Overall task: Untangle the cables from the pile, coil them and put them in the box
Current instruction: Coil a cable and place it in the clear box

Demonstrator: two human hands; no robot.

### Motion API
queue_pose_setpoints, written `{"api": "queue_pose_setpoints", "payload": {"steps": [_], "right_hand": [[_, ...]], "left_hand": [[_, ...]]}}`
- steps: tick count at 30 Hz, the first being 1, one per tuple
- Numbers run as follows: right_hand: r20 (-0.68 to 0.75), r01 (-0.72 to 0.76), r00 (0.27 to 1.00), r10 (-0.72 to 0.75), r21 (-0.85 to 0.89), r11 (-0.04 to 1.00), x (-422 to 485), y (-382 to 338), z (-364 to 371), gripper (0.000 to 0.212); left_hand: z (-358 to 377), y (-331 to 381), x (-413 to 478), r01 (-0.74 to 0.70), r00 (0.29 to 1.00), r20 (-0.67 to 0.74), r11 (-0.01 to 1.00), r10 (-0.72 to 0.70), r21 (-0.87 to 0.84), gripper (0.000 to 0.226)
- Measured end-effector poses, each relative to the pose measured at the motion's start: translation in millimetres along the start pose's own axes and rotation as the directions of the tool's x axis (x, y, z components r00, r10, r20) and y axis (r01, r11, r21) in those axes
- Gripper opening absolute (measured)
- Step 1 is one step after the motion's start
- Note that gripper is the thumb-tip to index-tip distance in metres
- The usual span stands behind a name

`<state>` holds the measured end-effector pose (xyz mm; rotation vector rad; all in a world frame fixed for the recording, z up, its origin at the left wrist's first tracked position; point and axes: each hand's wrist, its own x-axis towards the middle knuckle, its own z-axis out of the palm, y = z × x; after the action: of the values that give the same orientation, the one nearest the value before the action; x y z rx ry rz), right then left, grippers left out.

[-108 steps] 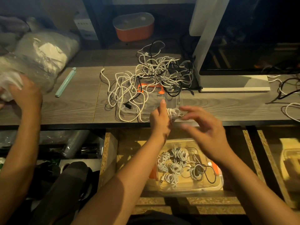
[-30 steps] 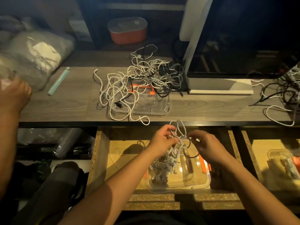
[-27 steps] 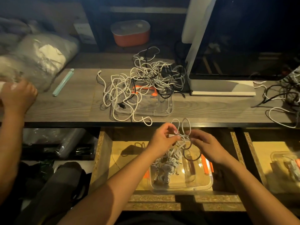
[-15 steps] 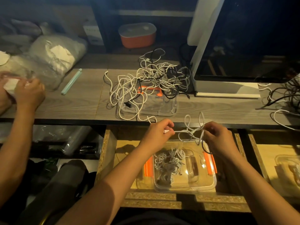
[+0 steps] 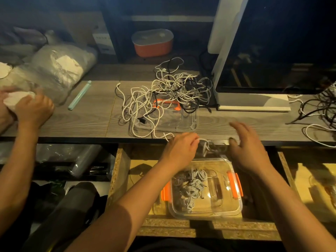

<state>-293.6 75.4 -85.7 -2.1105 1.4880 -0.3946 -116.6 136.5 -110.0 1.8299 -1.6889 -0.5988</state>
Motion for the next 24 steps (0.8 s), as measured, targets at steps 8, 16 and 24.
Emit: {"api": "queue_pose_setpoints", "payload": {"steps": [8, 16, 24], "right_hand": [[0.139, -0.051, 0.990, -0.028, 0.538, 0.842, 3, -24, 14, 0.019], [0.303, -0.215, 0.952, 0.027, 0.608, 0.765, 5, -19, 8, 0.005], [0.142, -0.325, 0.940, 0.311, 0.650, 0.687, 19, 1, -9, 0.017]], "left_hand": [[-7, 11, 10, 0.170, 0.984, 0.084, 0.700, -0.156, -0.693, 0.011], [-11, -4, 12, 0.247, 0.935, 0.301, 0.954, -0.189, -0.171, 0.026], [-16, -18, 28, 0.349, 0.935, 0.174, 0.891, -0.310, -0.289, 0.014]]}}
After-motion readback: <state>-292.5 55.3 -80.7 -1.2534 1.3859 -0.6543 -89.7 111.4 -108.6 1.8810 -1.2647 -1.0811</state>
